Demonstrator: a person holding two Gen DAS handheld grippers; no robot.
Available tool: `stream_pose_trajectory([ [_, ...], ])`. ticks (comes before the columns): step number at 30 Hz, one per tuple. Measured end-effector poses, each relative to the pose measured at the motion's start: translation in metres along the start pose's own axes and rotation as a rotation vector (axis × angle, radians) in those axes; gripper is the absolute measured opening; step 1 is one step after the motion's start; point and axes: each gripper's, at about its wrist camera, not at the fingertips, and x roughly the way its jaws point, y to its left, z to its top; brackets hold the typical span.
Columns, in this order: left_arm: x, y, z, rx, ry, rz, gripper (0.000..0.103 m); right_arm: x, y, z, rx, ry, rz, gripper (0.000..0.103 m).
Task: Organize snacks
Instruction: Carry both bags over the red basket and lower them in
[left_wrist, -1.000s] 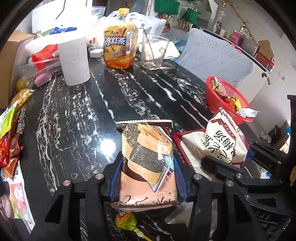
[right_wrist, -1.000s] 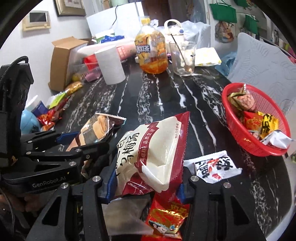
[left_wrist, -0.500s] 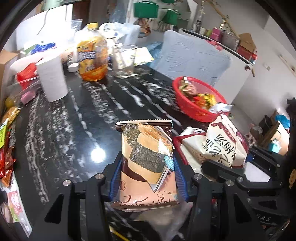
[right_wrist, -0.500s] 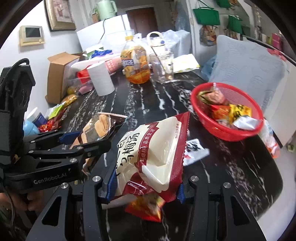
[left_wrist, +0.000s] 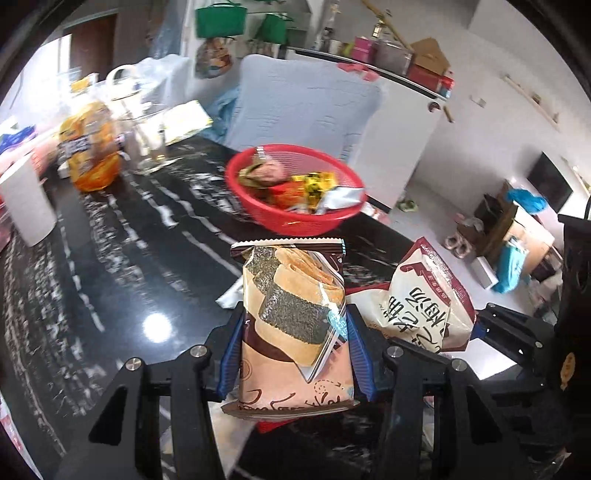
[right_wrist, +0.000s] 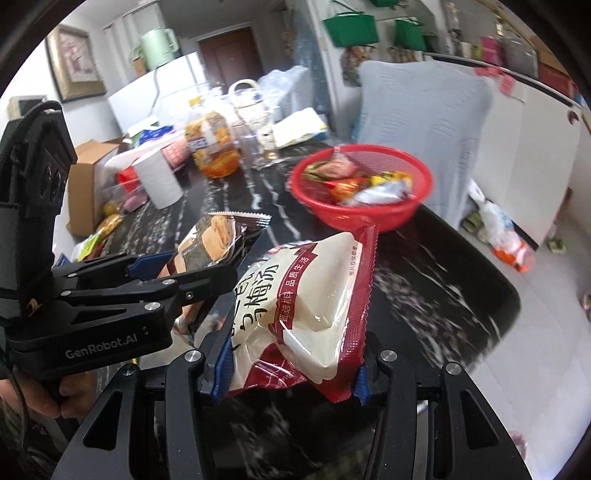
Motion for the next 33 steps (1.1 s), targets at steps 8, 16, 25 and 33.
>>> stream_pose_trajectory([
  [8,0.009,-0.026,0.023,0.050,-0.025,-0.028,0.050,-0.022,-0.035,0.002,0.050,-0.048,-0.045,0.050],
  [16,0.016,-0.037,0.059,0.072,-0.076,-0.041,0.050,-0.031,-0.058,0.031,0.040,-0.104,-0.076,0.050],
  [25,0.026,-0.023,0.097,0.074,-0.119,0.005,0.050,-0.015,-0.076,0.074,0.025,-0.140,-0.093,0.050],
  [33,0.036,0.004,0.114,0.044,-0.122,0.052,0.050,0.011,-0.080,0.115,0.000,-0.145,-0.074,0.050],
])
